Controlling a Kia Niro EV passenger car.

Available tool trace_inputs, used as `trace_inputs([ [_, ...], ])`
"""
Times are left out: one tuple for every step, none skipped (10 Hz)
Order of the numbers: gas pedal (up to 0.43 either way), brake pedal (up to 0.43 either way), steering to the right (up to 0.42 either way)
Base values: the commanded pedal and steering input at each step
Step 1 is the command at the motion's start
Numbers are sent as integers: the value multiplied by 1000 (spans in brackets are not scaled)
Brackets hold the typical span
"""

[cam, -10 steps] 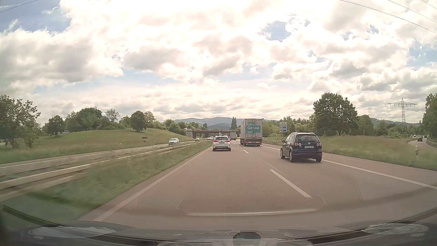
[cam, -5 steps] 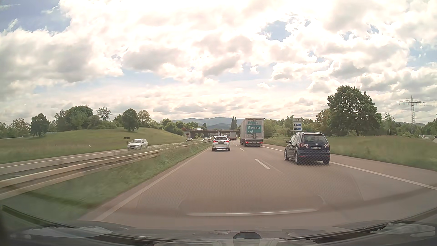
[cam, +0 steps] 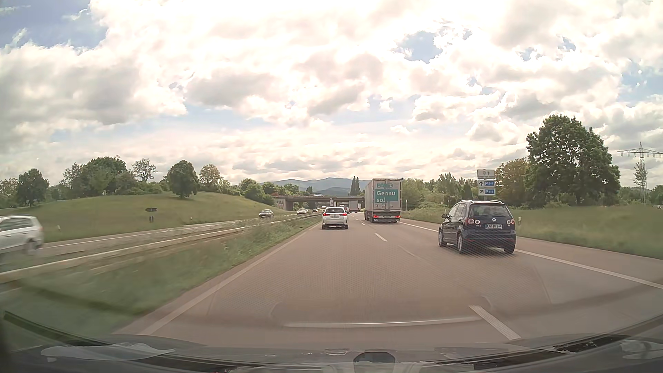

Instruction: Follow the waypoints while adhering to traffic rules and regulations

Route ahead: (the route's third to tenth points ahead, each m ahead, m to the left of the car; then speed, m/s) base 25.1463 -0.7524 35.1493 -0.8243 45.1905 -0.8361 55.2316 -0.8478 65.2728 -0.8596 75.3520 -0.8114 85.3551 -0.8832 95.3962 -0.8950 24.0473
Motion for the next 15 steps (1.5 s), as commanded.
trace_inputs([
  [169,0,0],
  [169,0,0],
  [177,0,0],
  [177,0,0],
  [177,0,0],
  [177,0,0],
  [177,0,0],
  [177,0,0],
  [177,0,0],
  [177,0,0],
  [169,0,0],
  [169,0,0],
  [169,0,-1],
  [169,0,-1],
  [169,0,-1],
])
